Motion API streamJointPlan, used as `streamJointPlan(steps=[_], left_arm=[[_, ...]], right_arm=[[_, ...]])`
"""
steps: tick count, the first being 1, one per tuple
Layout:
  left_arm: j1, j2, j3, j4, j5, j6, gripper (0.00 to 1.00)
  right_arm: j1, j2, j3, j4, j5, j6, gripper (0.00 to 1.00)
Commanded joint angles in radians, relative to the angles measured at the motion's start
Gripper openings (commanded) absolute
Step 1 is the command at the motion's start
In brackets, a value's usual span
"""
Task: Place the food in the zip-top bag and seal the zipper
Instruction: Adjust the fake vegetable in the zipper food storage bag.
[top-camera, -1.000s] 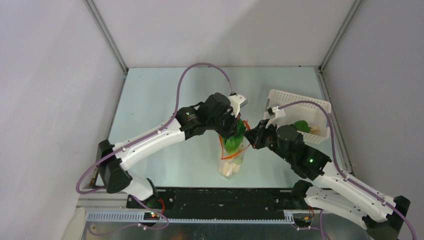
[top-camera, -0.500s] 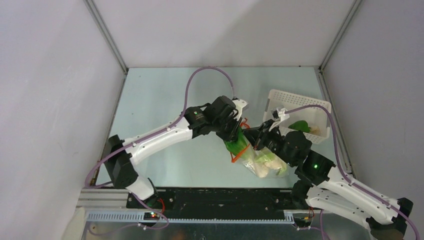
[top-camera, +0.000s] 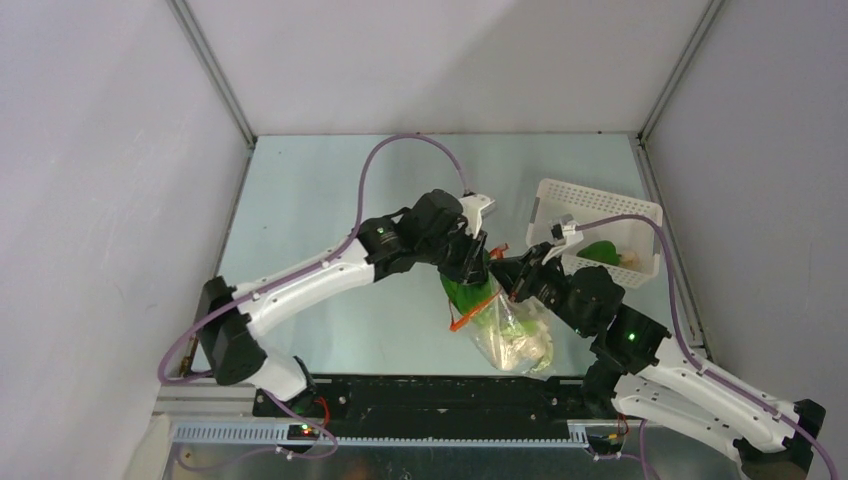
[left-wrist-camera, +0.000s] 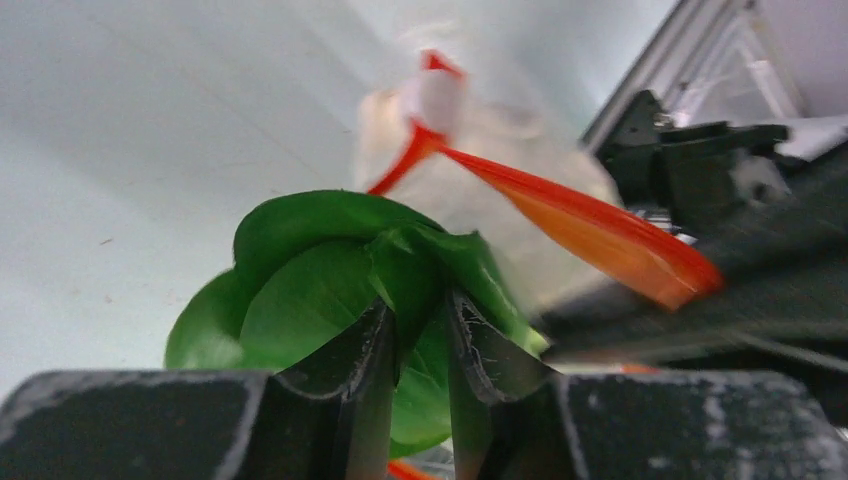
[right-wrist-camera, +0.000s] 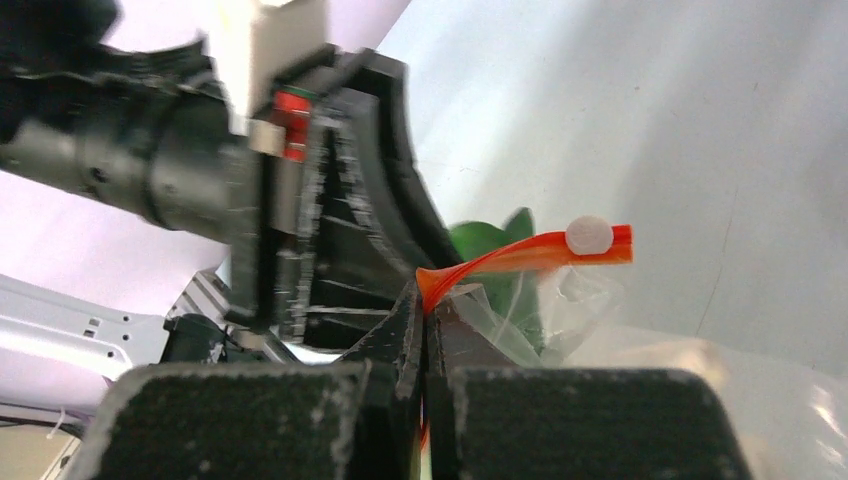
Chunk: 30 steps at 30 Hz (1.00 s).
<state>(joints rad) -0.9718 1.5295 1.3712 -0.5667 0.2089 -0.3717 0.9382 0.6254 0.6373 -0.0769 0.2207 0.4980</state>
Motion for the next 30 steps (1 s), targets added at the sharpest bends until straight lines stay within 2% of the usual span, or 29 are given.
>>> streamJointPlan(steps=[1,6,11,13,14,15,16,18,23,26,28,30], left_arm=[[-0.006,-0.101,-0.04,0.118,0.185,-0.022,0.29],[-0.006,-0.127,-0.067,0.105,0.197,-0.006,0.37],[-0.006,-0.131,-0.075,0.086,0.171,-0.008,0.5],[-0.006,-0.143,-0.077,0.096,0.17,-0.011,0.59],[-0.006,-0.15,-0.078,0.098,0.164,-0.013,0.69],[-0.005,-0.164,-0.08,0.102,0.159,-0.012,0.75],[-0.005,-0.174,-0.08,0.103,0.151,-0.014,0.89],[-0.006,-0.205,-0.081,0.108,0.136,-0.012,0.98],[-0.005,-0.343,-0.104,0.126,0.067,-0.015,1.0],[0.003,-0.429,-0.146,0.117,-0.096,-0.035,1.0],[0.031,-0.484,-0.185,0.104,-0.163,-0.07,1.0],[0.089,-0.529,-0.235,0.087,-0.162,-0.124,1.0]], right_arm=[[-0.016,-0.028,-0.016,0.121,0.054,0.055,0.0],[-0.044,-0.049,-0.065,0.124,0.073,0.106,0.0],[-0.058,-0.083,-0.118,0.147,0.086,0.157,0.0],[-0.062,-0.092,-0.131,0.151,0.09,0.172,0.0],[-0.065,-0.095,-0.136,0.149,0.089,0.178,0.0],[-0.065,-0.098,-0.138,0.148,0.088,0.18,0.0],[-0.066,-0.1,-0.14,0.144,0.088,0.183,0.0],[-0.067,-0.104,-0.142,0.14,0.086,0.183,0.0],[-0.07,-0.114,-0.143,0.129,0.08,0.18,0.0],[-0.071,-0.118,-0.143,0.126,0.071,0.175,0.0],[-0.072,-0.121,-0.144,0.124,0.065,0.173,0.0],[-0.073,-0.124,-0.145,0.12,0.061,0.173,0.0]])
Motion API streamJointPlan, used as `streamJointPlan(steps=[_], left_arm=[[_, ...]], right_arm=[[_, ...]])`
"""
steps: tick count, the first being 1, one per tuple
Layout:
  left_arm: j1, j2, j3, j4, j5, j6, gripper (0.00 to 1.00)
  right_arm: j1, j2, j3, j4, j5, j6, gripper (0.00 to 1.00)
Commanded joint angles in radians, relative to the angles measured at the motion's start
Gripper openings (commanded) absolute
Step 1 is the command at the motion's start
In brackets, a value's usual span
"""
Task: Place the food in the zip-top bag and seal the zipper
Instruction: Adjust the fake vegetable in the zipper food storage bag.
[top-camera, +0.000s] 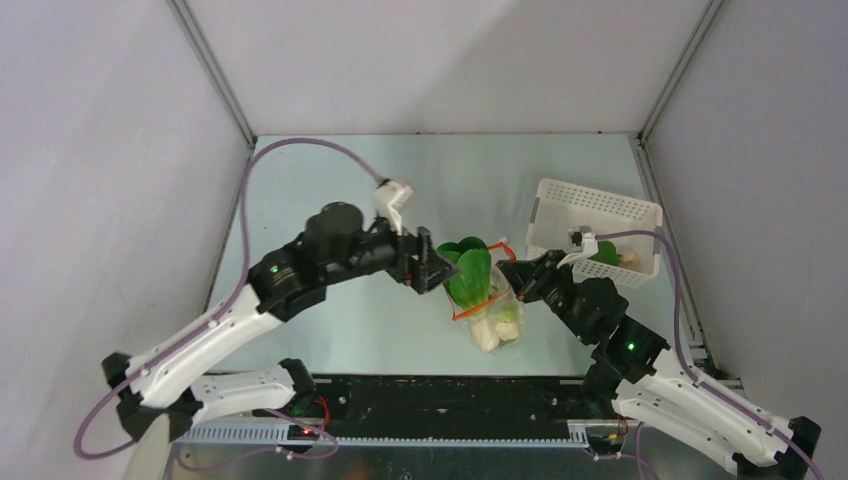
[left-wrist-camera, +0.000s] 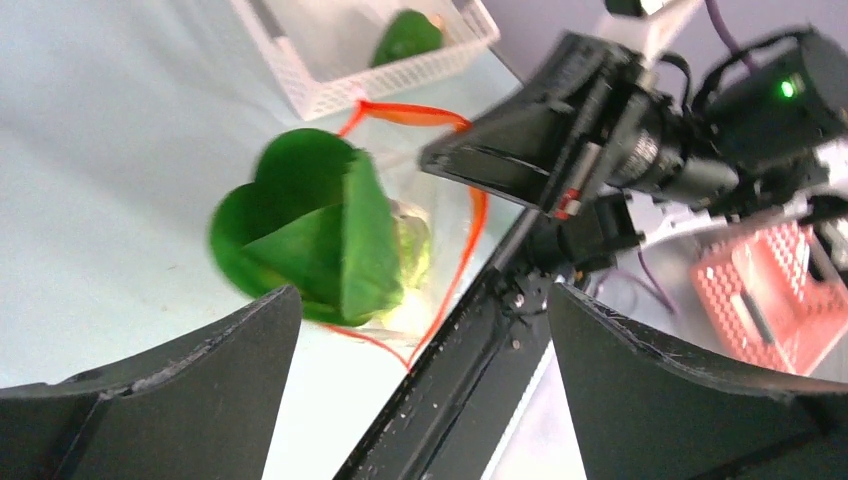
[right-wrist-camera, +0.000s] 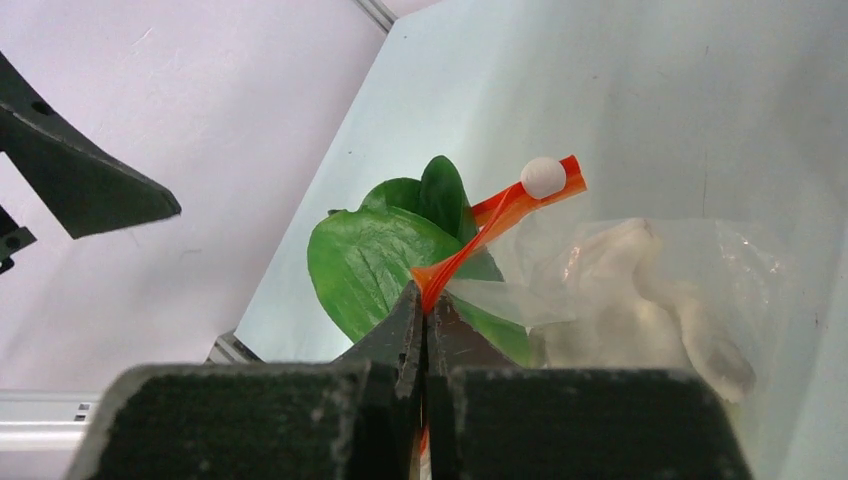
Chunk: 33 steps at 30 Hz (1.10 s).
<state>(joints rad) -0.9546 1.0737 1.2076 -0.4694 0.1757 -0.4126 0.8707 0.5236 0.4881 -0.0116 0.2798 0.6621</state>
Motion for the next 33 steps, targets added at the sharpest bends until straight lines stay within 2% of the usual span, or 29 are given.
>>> streamJointPlan(steps=[1,5,13,23,28,33], left_arm=[[0.118,-0.08,-0.114,-0.019,-0.113,-0.12,1.0],[0.21,-0.104,-0.238,-0.035,-0.072,-0.203,1.0],[0.302,-0.099,-0.407,0.07,-0.011,-0.303,1.0],[0.305,0.149,-0.273,0.151,0.033,-0.291,1.0],[0.299,0.183,-0.246,0.264,0.193,-0.297,1.0],[0.256,0.203,-0.228,0.263,0.216,-0.263,1.0]], right_arm=[[-0.005,-0.024,0.004,0.052,0.001,0.008,0.0],[-0.007,-0.038,0.002,0.04,0.003,0.01,0.0],[-0.009,-0.054,-0.003,0.037,-0.008,0.012,0.0],[-0.01,-0.048,-0.003,0.068,-0.042,0.001,0.0],[-0.01,-0.035,-0.003,0.08,-0.061,-0.006,0.0],[-0.011,-0.019,-0.003,0.097,-0.076,-0.011,0.0]])
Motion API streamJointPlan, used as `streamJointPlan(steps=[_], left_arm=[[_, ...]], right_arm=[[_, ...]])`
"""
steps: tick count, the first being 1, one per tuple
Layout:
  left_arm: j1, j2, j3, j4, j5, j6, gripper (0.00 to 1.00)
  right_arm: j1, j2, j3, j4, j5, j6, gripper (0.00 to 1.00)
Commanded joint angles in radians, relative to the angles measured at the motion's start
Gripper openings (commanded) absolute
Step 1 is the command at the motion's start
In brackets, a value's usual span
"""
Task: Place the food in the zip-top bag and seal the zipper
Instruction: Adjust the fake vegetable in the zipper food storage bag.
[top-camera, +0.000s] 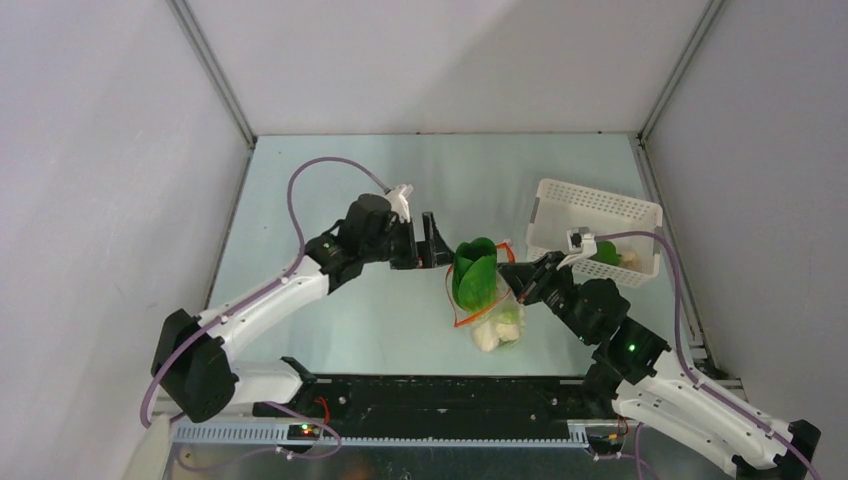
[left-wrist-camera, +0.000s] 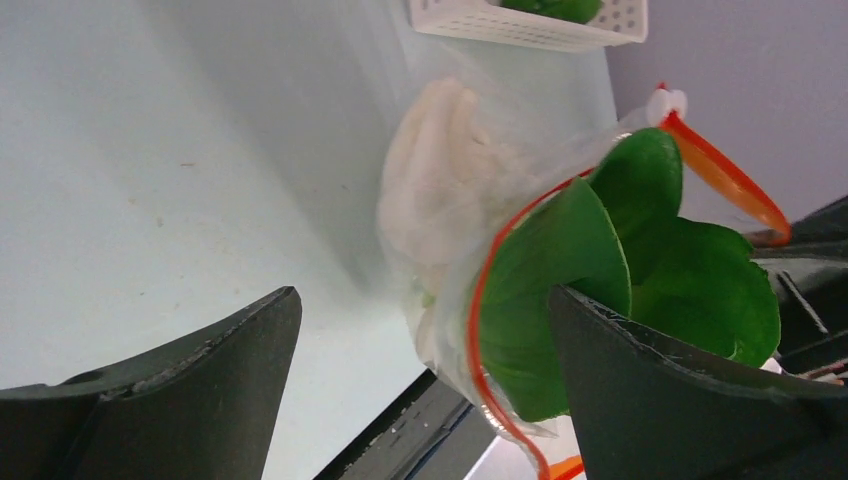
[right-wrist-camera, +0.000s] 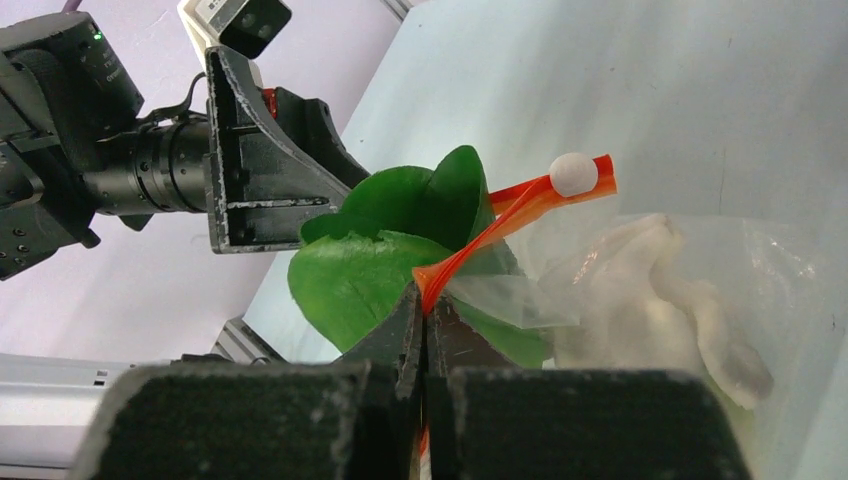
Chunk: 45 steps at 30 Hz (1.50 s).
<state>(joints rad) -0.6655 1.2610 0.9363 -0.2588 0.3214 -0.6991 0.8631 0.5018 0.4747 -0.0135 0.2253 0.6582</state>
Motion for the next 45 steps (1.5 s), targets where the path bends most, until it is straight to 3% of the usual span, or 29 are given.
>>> streamJointPlan(steps=[1,5,14,26,28,29,31,33,34,37,39,42,45], left_arm=[[-0.04,0.024,0.051,0.044,0.07,0.029,1.0],[-0.078,0.059,0.078,0.011,0.07,0.05,0.96],[-0.085,0.074,0.066,-0.042,0.016,0.057,0.63],[-0.089,0.156,0.107,-0.018,0.072,0.06,0.39],[-0.09,0.166,0.113,0.002,0.102,0.054,0.29],[-0.09,0.166,0.119,0.005,0.108,0.055,0.16],[-0.095,0.149,0.126,0.002,0.101,0.055,0.02],[-0.105,0.115,0.131,-0.016,0.041,0.068,0.0],[-0.115,0.103,0.136,-0.024,0.021,0.073,0.0],[-0.135,0.046,0.139,-0.057,-0.053,0.085,0.0],[-0.143,0.028,0.141,-0.071,-0.083,0.082,0.0],[-0.156,0.004,0.147,-0.089,-0.109,0.082,0.0],[-0.165,-0.009,0.153,-0.097,-0.129,0.086,0.0]], right_arm=[[-0.003,0.007,0.01,0.101,-0.024,-0.008,0.0],[-0.004,0.012,0.01,0.104,-0.027,-0.012,0.0],[-0.004,-0.006,0.01,0.098,-0.025,-0.015,0.0],[-0.005,0.001,0.01,0.124,-0.054,-0.028,0.0],[-0.006,0.003,0.01,0.117,-0.058,-0.034,0.0],[-0.007,0.005,0.01,0.115,-0.058,-0.037,0.0],[-0.014,0.006,0.013,0.096,-0.049,-0.043,0.0],[-0.021,0.003,0.028,0.031,-0.024,-0.049,0.11],[-0.022,-0.001,0.044,-0.002,-0.001,-0.06,0.24],[-0.017,0.0,0.091,-0.141,0.039,-0.099,0.49],[-0.002,0.013,0.144,-0.217,0.073,-0.155,0.58],[0.055,0.041,0.242,-0.316,0.188,-0.219,0.63],[0.122,0.057,0.297,-0.302,0.26,-0.303,0.66]])
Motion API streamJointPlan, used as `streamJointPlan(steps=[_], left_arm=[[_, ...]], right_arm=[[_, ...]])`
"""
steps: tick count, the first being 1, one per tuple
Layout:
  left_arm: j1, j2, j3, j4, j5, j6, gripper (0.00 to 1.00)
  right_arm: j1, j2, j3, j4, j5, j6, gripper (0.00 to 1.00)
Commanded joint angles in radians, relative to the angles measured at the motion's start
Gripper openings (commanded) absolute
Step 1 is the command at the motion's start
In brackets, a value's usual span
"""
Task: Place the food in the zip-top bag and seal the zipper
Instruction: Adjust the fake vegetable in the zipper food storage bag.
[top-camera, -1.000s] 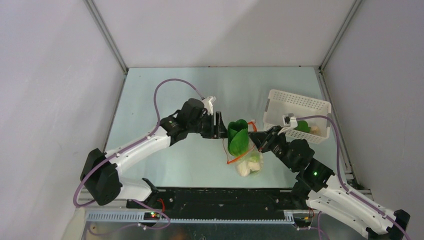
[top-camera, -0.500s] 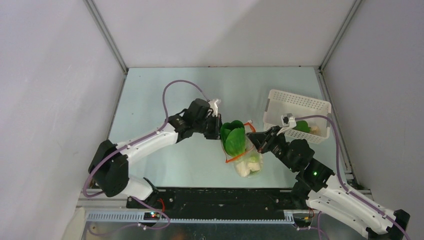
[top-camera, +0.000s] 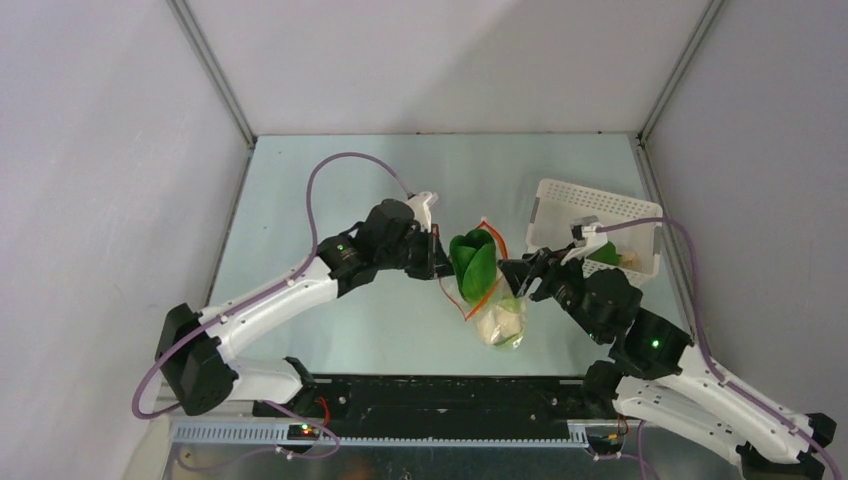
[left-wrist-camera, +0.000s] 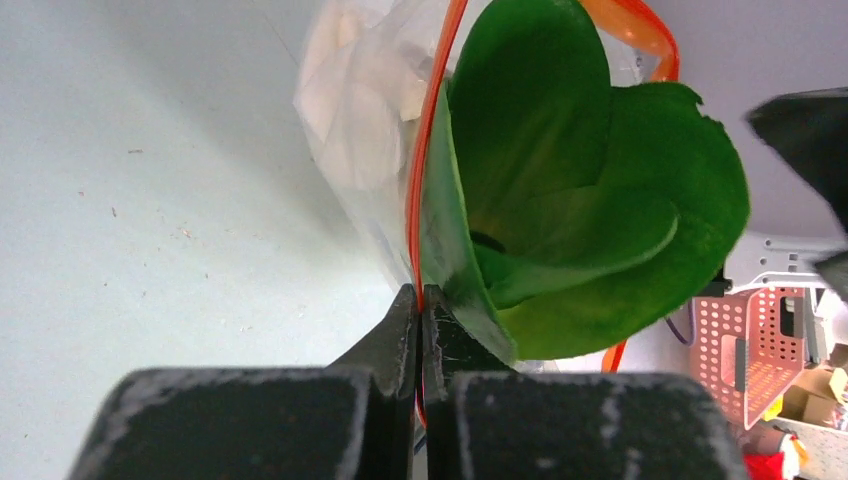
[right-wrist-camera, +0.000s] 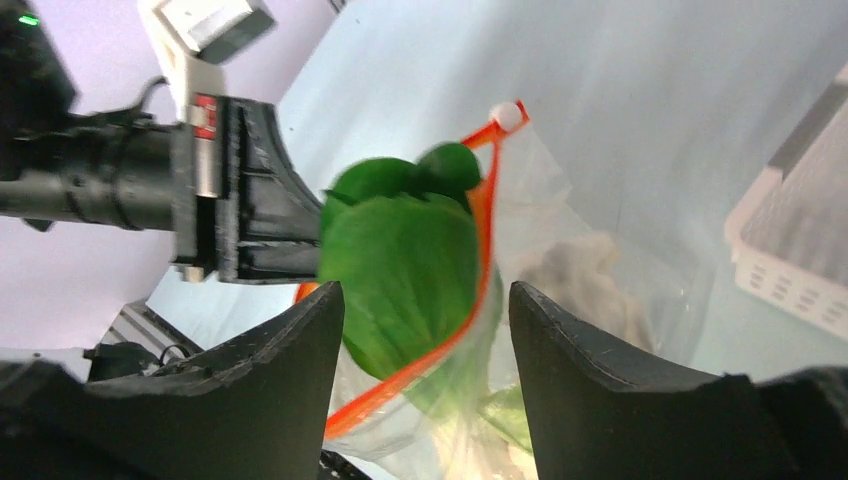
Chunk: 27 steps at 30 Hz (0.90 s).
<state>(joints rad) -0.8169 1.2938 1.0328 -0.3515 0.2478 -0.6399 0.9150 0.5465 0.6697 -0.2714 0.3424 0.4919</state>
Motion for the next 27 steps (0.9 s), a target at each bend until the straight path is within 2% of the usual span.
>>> streamJointPlan(steps=[1,8,15,19,23,26,27], left_arm=[[-0.015,-0.047,0.06,-0.008,-0.058,0.028,0.0],[-0.03,-0.057,0.089,-0.011,-0.075,0.018,0.0],[-0.053,-0.06,0.104,-0.001,-0.079,0.011,0.0],[-0.072,-0.056,0.12,-0.001,-0.087,0.021,0.0],[-0.076,-0.051,0.131,-0.009,-0.097,0.027,0.0],[-0.078,-0.055,0.136,-0.014,-0.103,0.033,0.0],[-0.078,-0.056,0.136,-0.014,-0.107,0.034,0.0]], right_arm=[[0.104,0.019,0.108,-0.03,0.156,-0.149,0.66],[0.182,0.173,0.149,0.069,0.101,-0.176,0.66],[0.196,0.272,0.157,0.091,0.168,-0.122,0.64],[0.198,0.335,0.173,0.097,0.274,-0.094,0.63],[0.199,0.391,0.189,0.118,0.245,-0.091,0.63],[0.2,0.419,0.192,0.078,0.239,-0.062,0.54],[0.199,0.43,0.194,0.042,0.254,-0.04,0.42]])
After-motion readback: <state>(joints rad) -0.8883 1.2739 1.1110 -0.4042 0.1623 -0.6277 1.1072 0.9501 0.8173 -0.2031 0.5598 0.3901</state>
